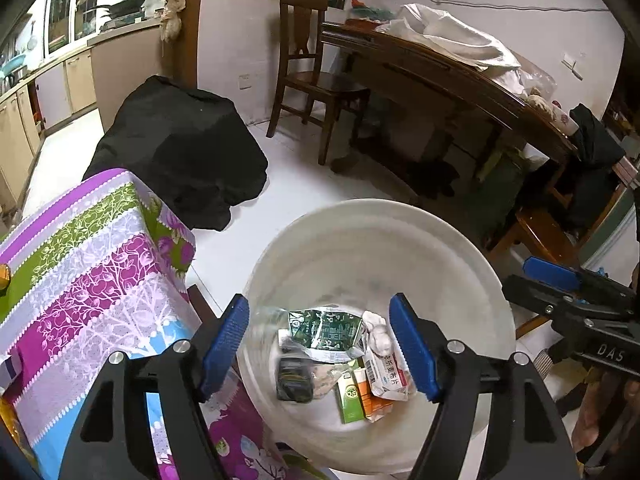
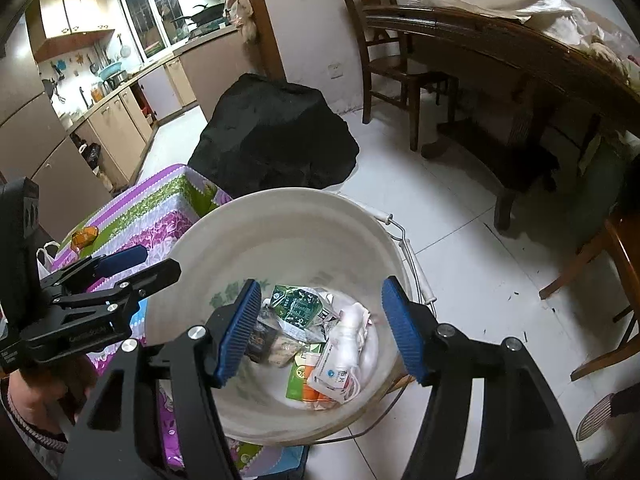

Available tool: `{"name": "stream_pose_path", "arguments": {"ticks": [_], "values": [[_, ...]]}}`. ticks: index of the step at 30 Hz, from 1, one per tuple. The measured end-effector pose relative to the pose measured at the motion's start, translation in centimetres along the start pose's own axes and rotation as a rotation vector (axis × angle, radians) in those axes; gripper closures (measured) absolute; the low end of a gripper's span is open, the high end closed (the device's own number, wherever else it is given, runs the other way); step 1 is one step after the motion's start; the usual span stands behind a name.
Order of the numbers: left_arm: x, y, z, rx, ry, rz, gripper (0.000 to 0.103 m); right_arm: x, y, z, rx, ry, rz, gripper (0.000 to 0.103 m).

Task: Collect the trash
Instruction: 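Open both tools to drop the items and move back over the table, then grasp the white snack bag with the left tool while the right tool grasps the yellow snack bag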

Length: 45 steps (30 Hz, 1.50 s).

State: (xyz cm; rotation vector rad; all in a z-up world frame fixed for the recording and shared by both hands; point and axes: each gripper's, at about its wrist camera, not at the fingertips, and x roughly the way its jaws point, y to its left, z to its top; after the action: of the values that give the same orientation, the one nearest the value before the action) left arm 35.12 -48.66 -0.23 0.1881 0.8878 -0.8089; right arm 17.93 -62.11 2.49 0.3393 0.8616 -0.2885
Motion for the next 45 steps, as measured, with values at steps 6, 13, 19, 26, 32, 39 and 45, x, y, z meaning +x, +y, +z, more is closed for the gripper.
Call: {"name": "stream_pose_path", "arguments": {"ticks": [6,13,19,26,32,39,45], "values": [[-0.1,-0.1,-0.1,0.006,0.001,-0.002,0.030,0.1,0.3,-0.2,-0.003,0.003,0.005,0.043],[-3.4,1.4,-2.3,0.019,-0.050,0.003,0.021,-4.0,2.6,-1.5,-0.068,-0.170,-0.001,0.026],[-9.1,7.5,-7.0,-0.014,-0.126,0.039,0.016,-7.8,7.7,-6.6,-0.145,-0.334,0.088,0.018],[-17.8,19.7,-14.3,-0.018,-0.211,0.222,0.011,-6.4,12.8,-11.7,-0.178,-0.275,0.249,0.016],[-23.1,31.0,-19.1,0.072,-0.218,0.521,0.007,-5.0,16.5,-14.4,-0.195,-0.202,0.325,0.015],[-22.4,37.9,-20.1,0.234,-0.080,0.533,0.007,-3.6,20.0,-16.1,-0.214,-0.137,0.353,0.014],[-19.3,40.3,-18.8,0.332,0.021,0.457,0.007,-3.4,21.2,-16.4,-0.231,-0.116,0.339,0.014]]}}
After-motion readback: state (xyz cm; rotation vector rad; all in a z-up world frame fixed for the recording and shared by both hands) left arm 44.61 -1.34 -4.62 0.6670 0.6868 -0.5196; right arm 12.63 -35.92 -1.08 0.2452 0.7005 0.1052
